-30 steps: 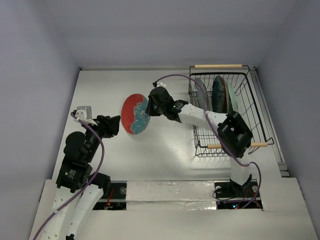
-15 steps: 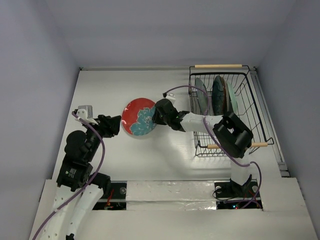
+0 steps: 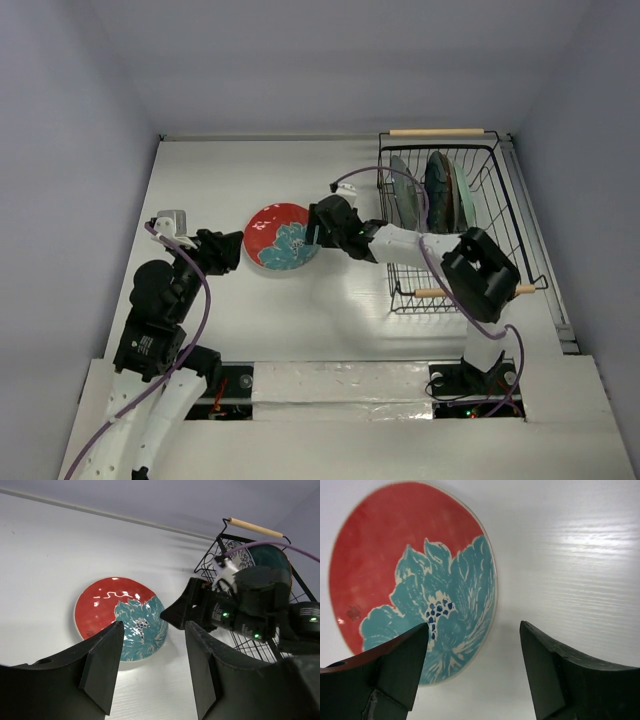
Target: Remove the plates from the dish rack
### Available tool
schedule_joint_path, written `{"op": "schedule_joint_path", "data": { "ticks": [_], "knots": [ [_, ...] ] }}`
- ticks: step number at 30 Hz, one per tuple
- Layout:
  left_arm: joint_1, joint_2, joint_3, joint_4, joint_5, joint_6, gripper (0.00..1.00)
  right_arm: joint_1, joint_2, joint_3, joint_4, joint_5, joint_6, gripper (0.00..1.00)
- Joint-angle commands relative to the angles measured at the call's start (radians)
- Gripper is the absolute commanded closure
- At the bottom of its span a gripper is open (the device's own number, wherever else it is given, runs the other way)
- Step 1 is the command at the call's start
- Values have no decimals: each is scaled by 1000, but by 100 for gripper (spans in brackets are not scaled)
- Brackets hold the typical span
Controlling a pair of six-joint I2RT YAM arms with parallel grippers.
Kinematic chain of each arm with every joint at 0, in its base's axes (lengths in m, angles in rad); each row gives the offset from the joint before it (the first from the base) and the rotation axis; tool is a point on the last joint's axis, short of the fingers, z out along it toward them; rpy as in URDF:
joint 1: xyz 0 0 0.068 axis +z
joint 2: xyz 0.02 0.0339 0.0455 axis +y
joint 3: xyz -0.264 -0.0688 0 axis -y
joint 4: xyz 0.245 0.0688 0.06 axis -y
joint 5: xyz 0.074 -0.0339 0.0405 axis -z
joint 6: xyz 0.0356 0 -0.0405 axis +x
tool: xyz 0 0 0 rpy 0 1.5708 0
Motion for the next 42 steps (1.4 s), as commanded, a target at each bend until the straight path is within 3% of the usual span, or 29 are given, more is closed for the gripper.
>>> {"op": "schedule_joint_path", "data": {
  "ticks": [1,4,5,6,7,8,9,10,13,15,16,18,19,21,26,30,42],
  "knots": [
    [-6,9,-1,40,11,-3,51,3,-150,59,-51,51,-70,21],
    [-6,9,-1,40,11,-4,51,3,-277,70,-106,88,-130,22],
    [-6,7,-1,40,11,-3,51,3,-314,71,-114,105,-149,27],
    [-6,6,-1,38,13,-4,51,3,-351,68,-131,157,-191,37],
    [-6,7,-1,40,13,-3,51,3,-421,65,-146,191,-208,73],
    [-6,6,-2,40,13,-3,51,-6,-451,65,-165,229,-221,89],
    [-6,4,-2,41,13,-3,51,-23,-478,70,-204,289,-247,98],
    [-6,6,-2,42,14,-3,51,-34,-501,71,-221,311,-259,100],
    [-6,1,-2,43,16,-4,57,-88,-557,71,-269,361,-311,100],
    [-6,1,-2,42,11,-1,71,-112,-551,93,-318,378,-349,94],
    [-6,0,1,40,0,-1,75,-112,-540,108,-342,393,-360,78],
    [-6,-3,1,35,-10,-3,87,-141,-488,145,-388,421,-391,55],
    [-6,-5,1,34,-16,-4,88,-151,-468,184,-431,426,-399,37],
    [-6,-3,1,32,-20,-4,89,-183,-413,214,-465,427,-420,29],
    [-6,-6,2,31,-13,-6,69,-227,-318,275,-475,387,-454,29],
    [-6,-6,2,31,-12,-4,62,-238,-244,317,-496,419,-460,33],
    [-6,-14,1,32,-12,-3,59,-292,-88,380,-560,472,-479,43]
  ]
}}
